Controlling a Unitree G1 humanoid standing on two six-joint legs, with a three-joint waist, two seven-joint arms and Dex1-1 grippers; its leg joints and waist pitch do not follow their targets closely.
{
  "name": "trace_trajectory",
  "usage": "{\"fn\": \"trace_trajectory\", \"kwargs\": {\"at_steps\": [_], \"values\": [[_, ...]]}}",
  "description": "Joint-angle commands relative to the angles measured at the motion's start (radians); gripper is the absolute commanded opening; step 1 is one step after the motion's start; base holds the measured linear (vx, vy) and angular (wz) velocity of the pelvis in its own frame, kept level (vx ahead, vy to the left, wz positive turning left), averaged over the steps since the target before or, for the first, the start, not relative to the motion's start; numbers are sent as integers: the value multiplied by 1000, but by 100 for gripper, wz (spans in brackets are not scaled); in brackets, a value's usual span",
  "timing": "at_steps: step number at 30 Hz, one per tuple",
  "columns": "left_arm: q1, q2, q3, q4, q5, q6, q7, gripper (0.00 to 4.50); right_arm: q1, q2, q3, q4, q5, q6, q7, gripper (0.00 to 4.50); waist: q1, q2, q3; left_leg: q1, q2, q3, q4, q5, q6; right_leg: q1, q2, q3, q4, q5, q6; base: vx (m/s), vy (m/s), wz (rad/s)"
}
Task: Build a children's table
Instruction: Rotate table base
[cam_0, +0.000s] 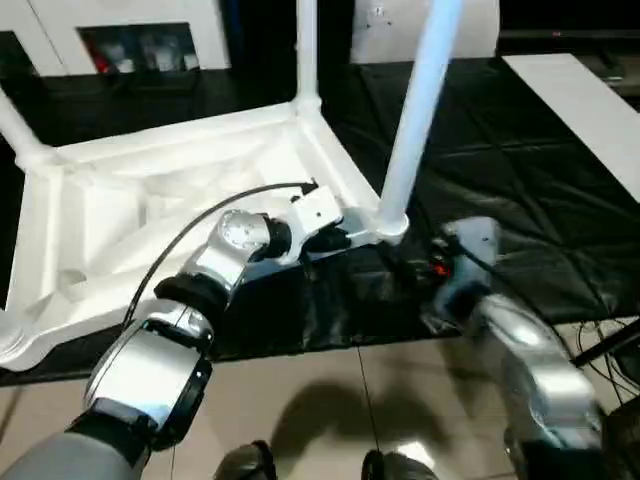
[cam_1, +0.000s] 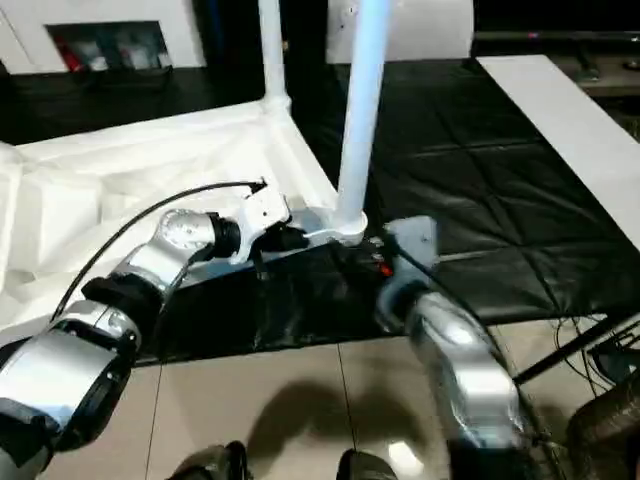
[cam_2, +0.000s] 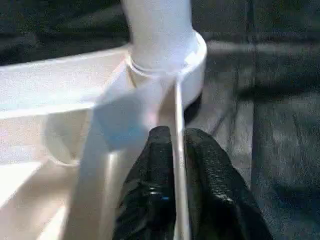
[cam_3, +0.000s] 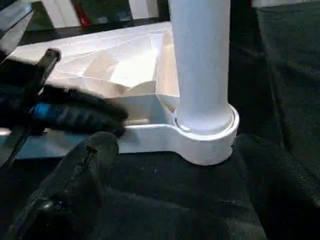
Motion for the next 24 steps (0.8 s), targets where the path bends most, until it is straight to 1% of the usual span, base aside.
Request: {"fn": "trace_trajectory", "kwargs": {"at_steps": [1,2,3,4,5,6,7,8,9,10,11,12,13,14,15,16,17,18,19,20,21,22,23,24], "values": [[0,2,19,-28,-25,-7,-16,92,2,-1,10,-54,35,23,19,445,4,-3,-73,21,49,-14,-65,-268,69,57,-68,55,-77,-212,-210,0,0,0],[11,4,34,-52,-48,5,-26,92,11,-4,21,-84,51,25,37,445,6,-1,-72,23,49,-14,-65,-273,67,56,-68,55,-78,-218,-210,0,0,0],[18,5,45,-68,-63,12,-33,106,19,-7,28,-107,62,27,50,450,7,-1,-72,22,51,-13,-65,-270,70,57,-69,57,-77,-202,-217,0,0,0],[26,7,56,-85,-80,26,-44,119,21,-3,32,-122,74,33,57,450,9,8,-75,23,51,-14,-64,-264,69,58,-69,56,-73,-188,-221,0,0,0],[41,14,61,-115,-92,43,-54,119,18,2,36,-130,84,35,61,450,7,1,-77,23,51,-13,-64,-258,71,56,-65,56,-73,-166,-221,0,0,0],[77,31,74,-184,-115,88,-72,137,7,12,44,-147,108,42,66,450,8,2,-79,23,54,-14,-64,-251,70,59,-68,56,-66,-147,-232,0,0,0],[79,31,74,-187,-115,90,-72,143,7,13,44,-147,109,43,66,450,7,3,-79,22,54,-13,-64,-241,74,57,-66,56,-64,-129,-243,0,0,0],[107,45,82,-236,-128,123,-82,152,-2,16,50,-153,118,43,70,450,6,5,-79,23,52,-12,-63,-240,76,55,-63,55,-65,-126,-243,0,0,0],[132,58,89,-280,-138,150,-91,164,-9,18,55,-156,121,43,71,450,6,7,-79,22,53,-10,-63,-240,71,55,-63,56,-63,-123,-249,0,0,0],[132,58,89,-280,-138,150,-91,164,-9,18,55,-156,121,43,71,450,6,6,-81,25,52,-9,-62,-243,69,54,-63,57,-64,-128,-247,0,0,0],[168,76,95,-344,-151,192,-93,182,-21,25,56,-153,127,45,73,450,7,6,-82,26,54,-10,-63,-247,60,55,-64,58,-61,-134,-245,0,0,0],[218,99,102,-435,-171,245,-103,188,-34,30,60,-145,127,48,72,450,8,5,-83,27,57,-11,-64,-246,57,55,-66,58,-58,-134,-249,0,0,0],[327,153,114,-637,-219,366,-124,195,-64,39,68,-124,125,48,73,450,5,7,-80,24,55,-9,-67,-252,52,53,-62,57,-60,-155,-242,0,0,0],[330,154,114,-642,-221,370,-125,203,-64,40,69,-124,125,48,73,450,4,11,-85,28,64,-15,-68,-256,35,57,-70,58,-47,-146,-250,0,0,0],[431,207,135,-832,-282,482,-141,214,-94,49,77,-97,121,46,70,450,-3,1,-83,32,60,-6,-66,-265,29,46,-61,61,-53,-160,-243,0,0,0],[458,221,142,-883,-301,514,-143,225,-101,52,79,-90,122,46,69,450,-6,4,-84,22,59,-11,-67,-240,30,54,-65,61,-44,-146,-245,0,0,0],[469,227,146,-905,-309,529,-143,233,-104,53,80,-87,123,46,68,450,-3,12,-79,30,57,-4,-67,-253,27,40,-56,62,-54,-171,-238,0,0,0],[503,245,155,-968,-336,566,-148,238,-115,56,85,-76,121,45,66,450,-1,13,-79,33,56,-3,-66,-268,16,40,-54,62,-54,-191,-232,0,0,0],[552,278,164,-1051,-367,620,-158,243,-131,62,94,-56,117,41,63,450,0,15,-78,35,57,-2,-67,-273,10,38,-54,63,-53,-192,-231,0,0,0],[596,310,169,-1125,-392,666,-169,254,-145,68,103,-35,110,38,59,450,2,15,-76,33,56,-2,-69,-288,1,37,-52,63,-56,-215,-219,0,0,0],[658,352,174,-1221,-421,722,-184,267,-166,74,120,-2,94,31,56,450,-2,-1,-79,29,55,-4,-71,-283,-4,43,-51,61,-52,-235,-212,0,0,0],[658,352,174,-1221,-421,722,-184,267,-166,74,120,-2,94,31,56,450,0,5,-79,31,54,-4,-70,-281,-8,40,-50,62,-50,-240,-206,0,0,0],[679,364,177,-1253,-432,745,-184,278,-174,77,126,12,87,29,54,450,0,3,-77,39,52,2,-67,-291,-8,31,-46,66,-61,-260,-192,0,0,0],[712,384,183,-1305,-433,783,-176,294,-194,84,132,43,76,25,47,450,1,1,-81,38,53,2,-66,-285,-17,34,-48,67,-55,-248,-192,0,0,0]]}}
